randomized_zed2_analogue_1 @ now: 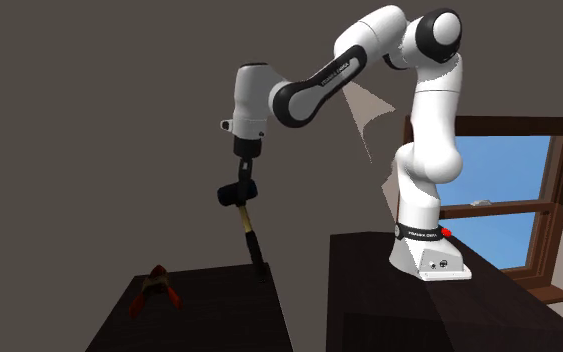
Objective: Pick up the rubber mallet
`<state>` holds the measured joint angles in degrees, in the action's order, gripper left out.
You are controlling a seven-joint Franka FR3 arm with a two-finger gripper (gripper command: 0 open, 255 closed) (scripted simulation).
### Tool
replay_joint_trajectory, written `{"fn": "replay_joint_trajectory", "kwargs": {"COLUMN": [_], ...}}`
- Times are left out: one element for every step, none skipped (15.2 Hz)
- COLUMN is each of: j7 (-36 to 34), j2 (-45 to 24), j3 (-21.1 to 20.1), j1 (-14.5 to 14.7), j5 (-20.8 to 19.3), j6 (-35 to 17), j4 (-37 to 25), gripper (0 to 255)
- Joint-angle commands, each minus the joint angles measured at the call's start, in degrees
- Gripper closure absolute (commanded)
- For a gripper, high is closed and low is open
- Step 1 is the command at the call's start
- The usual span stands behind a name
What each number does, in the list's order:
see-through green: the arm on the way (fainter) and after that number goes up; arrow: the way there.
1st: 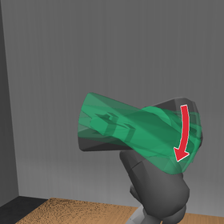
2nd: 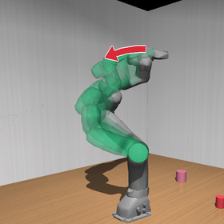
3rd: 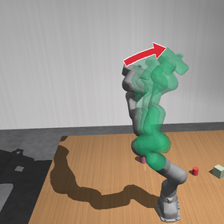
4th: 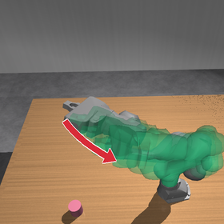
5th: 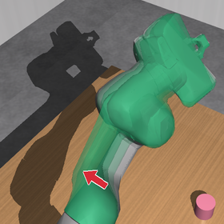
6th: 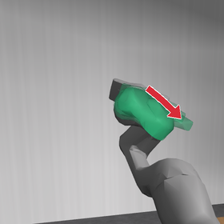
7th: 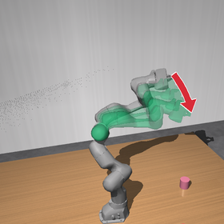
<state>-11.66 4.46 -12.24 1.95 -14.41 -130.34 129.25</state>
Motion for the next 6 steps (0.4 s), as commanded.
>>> {"fn": "replay_joint_trajectory", "kwargs": {"j7": [0.6, 0.9, 1.2, 1.4, 1.4, 1.4], "j2": [0.8, 1.2, 1.5, 1.8, 1.9, 1.9], "j3": [0.0, 0.1, 0.1, 0.1, 0.1, 0.1], "j1": [0.0, 0.1, 0.1, 0.1, 0.1, 0.1], "j5": [0.5, 0.8, 1.0, 1.2, 1.2, 1.2], "j6": [1.5, 2.2, 2.9, 3.7, 3.8, 3.8], "j4": [-0.7, -1.2, -1.6, -2.0, -2.1, -2.1], "gripper": [255, 255, 255, 255, 255, 255]}}
